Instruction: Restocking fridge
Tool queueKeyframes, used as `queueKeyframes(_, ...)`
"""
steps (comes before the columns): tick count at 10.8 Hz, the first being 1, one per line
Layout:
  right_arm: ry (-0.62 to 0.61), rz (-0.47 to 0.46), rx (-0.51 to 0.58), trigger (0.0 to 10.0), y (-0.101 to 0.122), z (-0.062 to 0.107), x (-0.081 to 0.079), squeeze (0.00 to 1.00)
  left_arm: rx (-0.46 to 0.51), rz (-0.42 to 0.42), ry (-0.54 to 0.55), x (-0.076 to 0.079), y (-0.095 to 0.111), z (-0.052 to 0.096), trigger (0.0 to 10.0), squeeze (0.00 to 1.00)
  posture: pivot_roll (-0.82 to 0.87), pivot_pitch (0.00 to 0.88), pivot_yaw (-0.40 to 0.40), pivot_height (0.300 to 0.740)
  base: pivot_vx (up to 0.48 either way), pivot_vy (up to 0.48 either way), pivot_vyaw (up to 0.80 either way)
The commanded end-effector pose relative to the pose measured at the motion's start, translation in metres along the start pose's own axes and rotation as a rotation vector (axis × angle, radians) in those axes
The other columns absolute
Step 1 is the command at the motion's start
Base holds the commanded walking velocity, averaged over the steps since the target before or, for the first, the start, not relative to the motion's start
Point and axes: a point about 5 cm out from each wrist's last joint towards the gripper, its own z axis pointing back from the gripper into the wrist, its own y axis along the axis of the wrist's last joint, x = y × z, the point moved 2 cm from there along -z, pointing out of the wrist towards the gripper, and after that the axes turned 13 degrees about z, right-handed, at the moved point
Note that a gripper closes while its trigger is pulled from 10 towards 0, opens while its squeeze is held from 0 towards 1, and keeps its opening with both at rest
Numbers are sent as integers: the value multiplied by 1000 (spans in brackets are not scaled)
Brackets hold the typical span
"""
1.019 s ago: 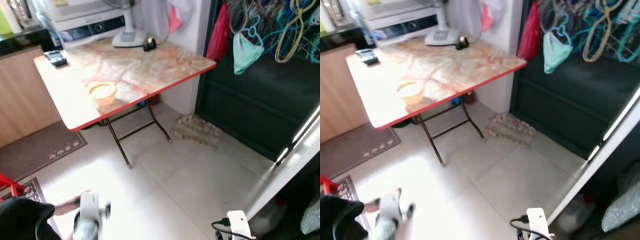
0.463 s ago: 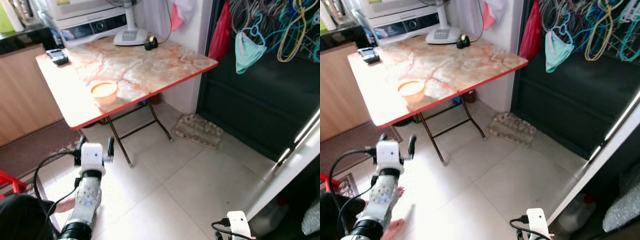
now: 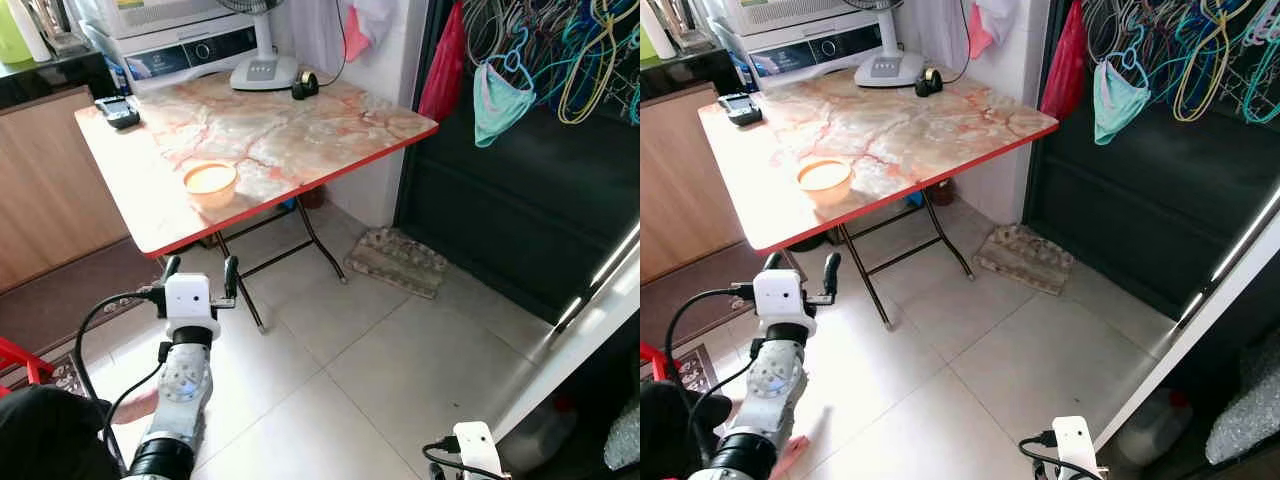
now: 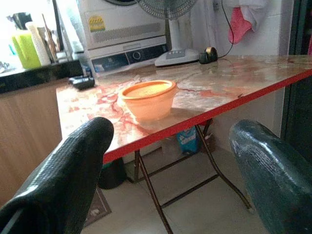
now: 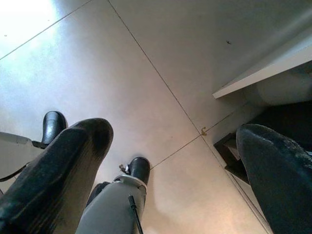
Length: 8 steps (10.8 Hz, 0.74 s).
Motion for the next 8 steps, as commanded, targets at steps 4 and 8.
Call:
queueKeyframes(4, 6, 16, 7, 10000, 2, 0, 0, 0, -22, 47, 43, -6, 0, 0, 10000, 0, -76, 0, 34, 740, 284, 0, 0)
queueKeyframes(8, 18, 36, 13, 10000, 2, 0, 0, 0, -35, 60, 42, -6, -1, 1, 10000, 0, -81, 0, 34, 740, 319, 0, 173)
